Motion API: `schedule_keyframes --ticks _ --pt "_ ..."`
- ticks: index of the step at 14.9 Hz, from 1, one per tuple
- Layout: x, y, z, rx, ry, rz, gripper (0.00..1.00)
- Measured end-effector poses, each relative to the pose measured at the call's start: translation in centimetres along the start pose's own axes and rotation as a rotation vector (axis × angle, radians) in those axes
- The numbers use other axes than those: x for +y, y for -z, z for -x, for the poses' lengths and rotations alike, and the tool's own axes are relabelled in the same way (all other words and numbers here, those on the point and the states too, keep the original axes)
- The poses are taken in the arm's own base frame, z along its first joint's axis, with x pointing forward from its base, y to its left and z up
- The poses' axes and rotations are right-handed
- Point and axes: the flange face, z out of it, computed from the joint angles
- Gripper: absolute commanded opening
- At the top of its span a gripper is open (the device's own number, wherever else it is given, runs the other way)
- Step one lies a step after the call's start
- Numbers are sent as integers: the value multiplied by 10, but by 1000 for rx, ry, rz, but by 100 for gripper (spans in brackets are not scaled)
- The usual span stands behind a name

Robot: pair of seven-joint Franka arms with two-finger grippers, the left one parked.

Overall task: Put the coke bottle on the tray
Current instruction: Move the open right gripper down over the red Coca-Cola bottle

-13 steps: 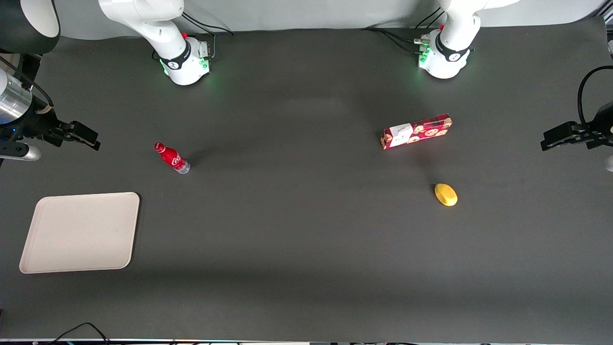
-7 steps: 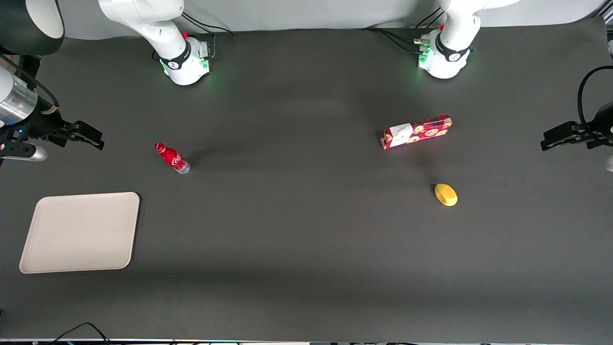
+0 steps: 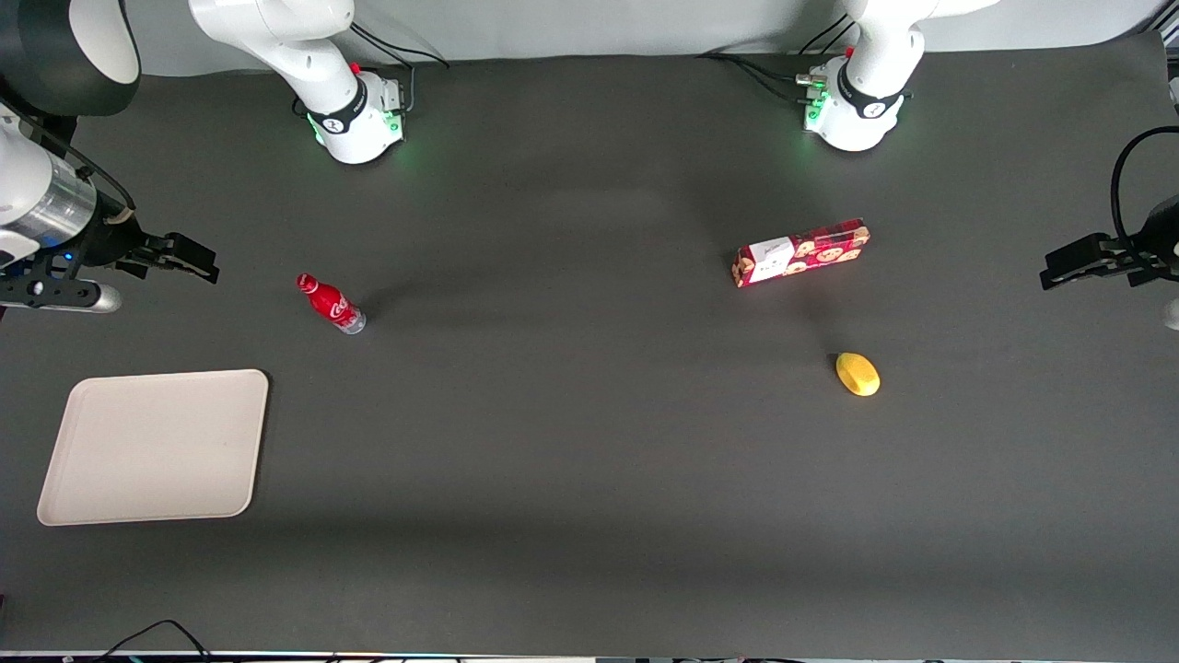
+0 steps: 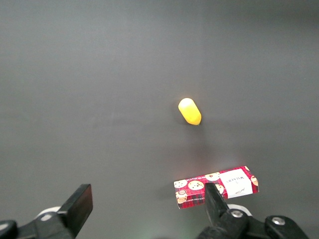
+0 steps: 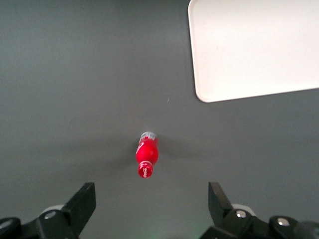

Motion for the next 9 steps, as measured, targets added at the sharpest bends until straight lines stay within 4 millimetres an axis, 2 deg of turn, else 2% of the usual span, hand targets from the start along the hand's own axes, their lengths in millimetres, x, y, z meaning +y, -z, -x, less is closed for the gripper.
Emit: schedule_keyframes --ticks 2,5,9 --pt "-9 -30 2 -37 12 -7 100" --pt "-32 -88 12 -33 53 0 100" --pt "-31 -150 42 1 60 7 100"
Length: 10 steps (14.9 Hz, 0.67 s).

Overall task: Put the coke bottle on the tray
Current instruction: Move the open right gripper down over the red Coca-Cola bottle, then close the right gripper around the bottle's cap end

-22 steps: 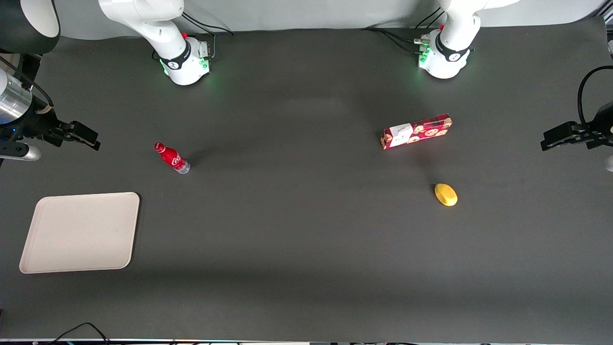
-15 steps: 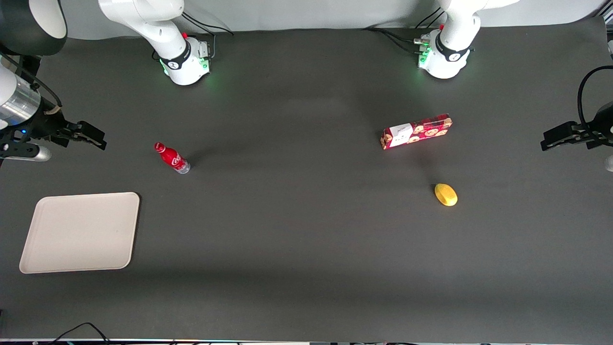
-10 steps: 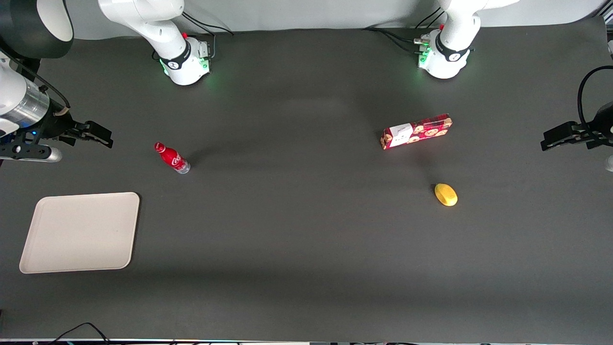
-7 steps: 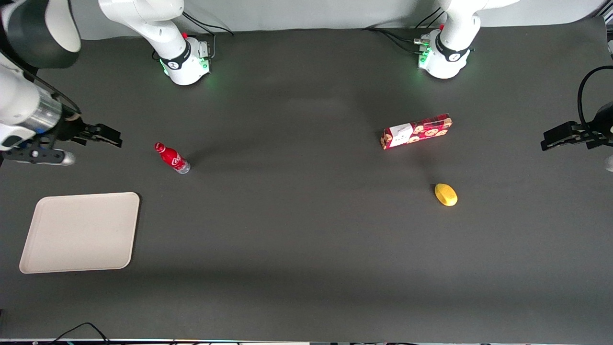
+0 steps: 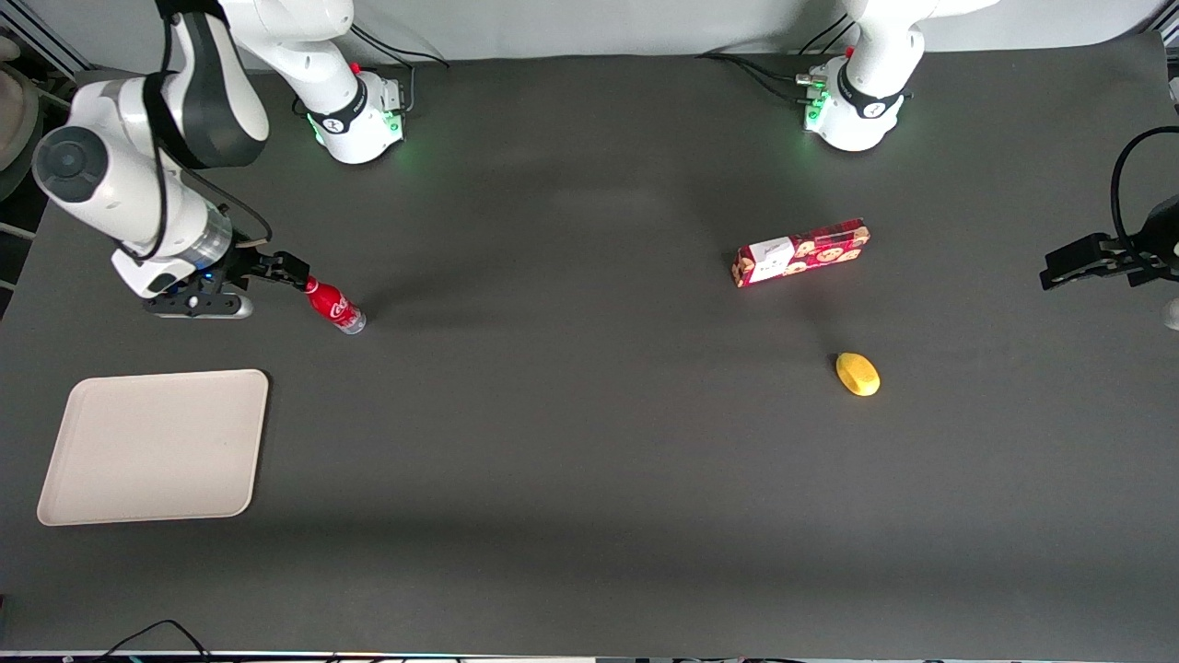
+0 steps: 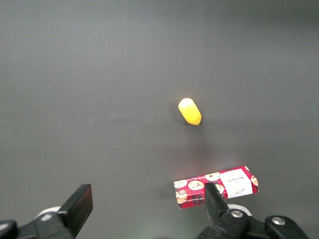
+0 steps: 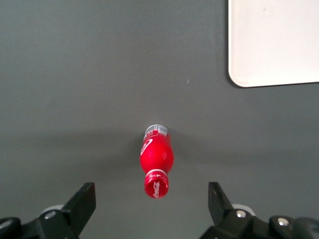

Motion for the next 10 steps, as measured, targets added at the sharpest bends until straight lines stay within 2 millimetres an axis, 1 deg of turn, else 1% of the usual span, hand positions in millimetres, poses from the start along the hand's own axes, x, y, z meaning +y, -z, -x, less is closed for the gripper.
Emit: schedule_keyframes --ticks 3,5,7,10 --pt "1 -38 18 25 1 0 100" --pt "4 -59 27 38 -2 -2 100" --pt "6 -73 35 41 -5 -3 100" --pt "7 -85 41 42 -5 -3 100"
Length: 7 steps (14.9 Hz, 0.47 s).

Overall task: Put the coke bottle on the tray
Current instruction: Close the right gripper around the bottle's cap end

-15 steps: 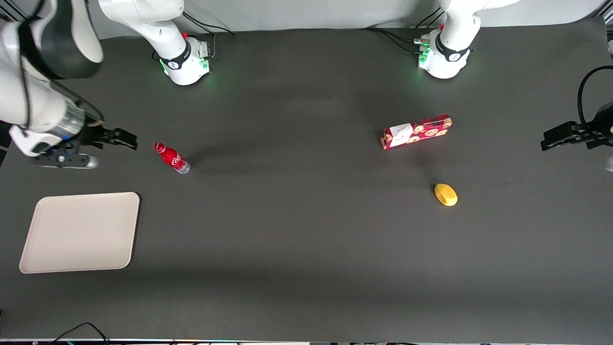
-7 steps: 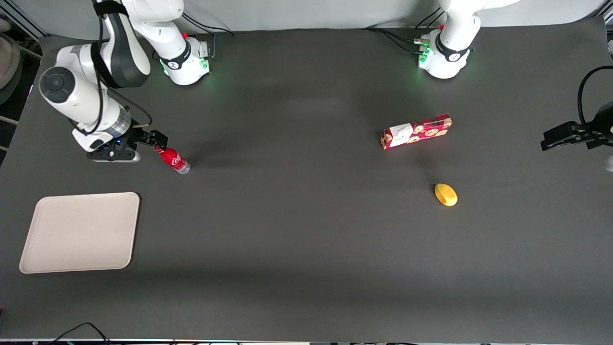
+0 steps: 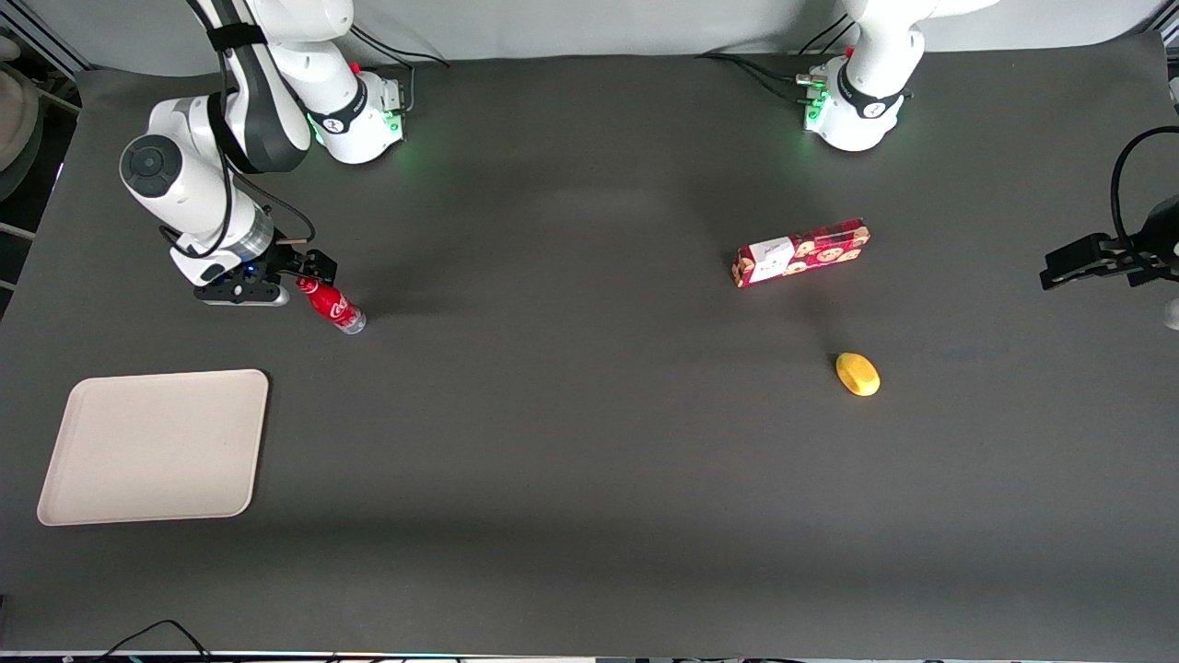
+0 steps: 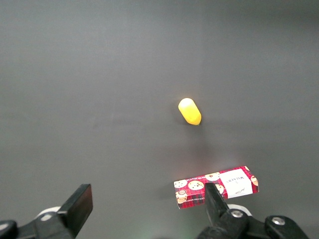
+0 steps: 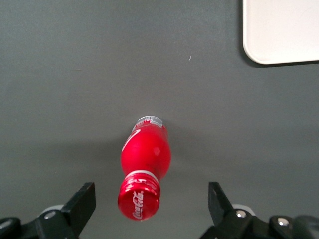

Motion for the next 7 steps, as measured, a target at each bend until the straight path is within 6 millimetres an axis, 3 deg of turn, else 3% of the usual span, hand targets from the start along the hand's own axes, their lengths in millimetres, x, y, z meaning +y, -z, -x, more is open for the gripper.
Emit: schedule_keyframes --ticks 5,7 --pt "0 -6 0 25 0 -4 99" --pt "0 -10 0 25 -1 -6 88"
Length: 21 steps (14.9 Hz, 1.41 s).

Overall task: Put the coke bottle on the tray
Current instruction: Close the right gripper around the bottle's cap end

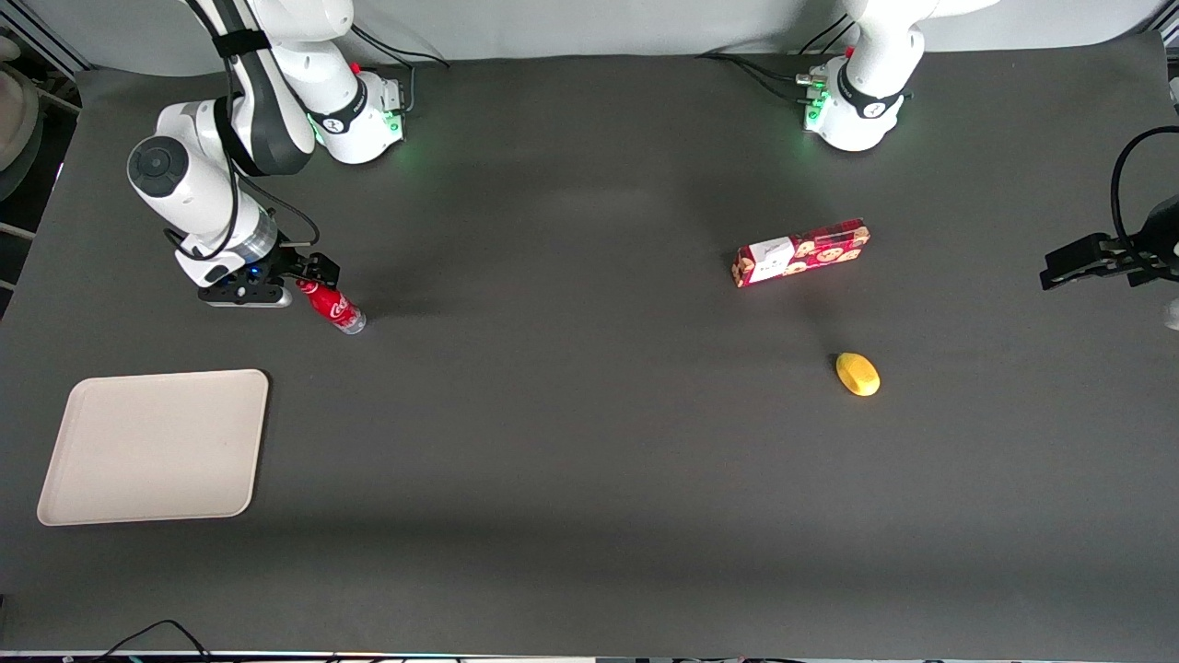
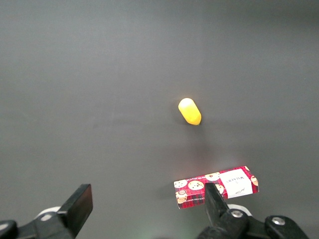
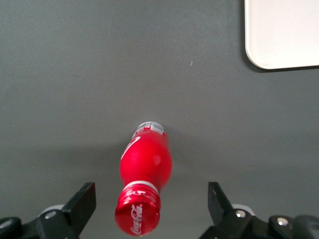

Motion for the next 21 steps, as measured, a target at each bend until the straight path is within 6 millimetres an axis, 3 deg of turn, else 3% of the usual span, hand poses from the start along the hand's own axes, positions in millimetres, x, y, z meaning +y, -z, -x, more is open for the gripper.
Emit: schedule_keyframes --ticks 1,5,8,16,18,21 --pt "0 -1 0 1 0 0 80" --pt "-5 -4 1 -3 13 2 22" --pt "-4 -4 1 -3 10 2 0" --pt "-7 2 -4 -2 11 3 0" --pt "-13 20 -13 -24 4 9 0" --pt "-19 79 -41 -39 -10 16 0"
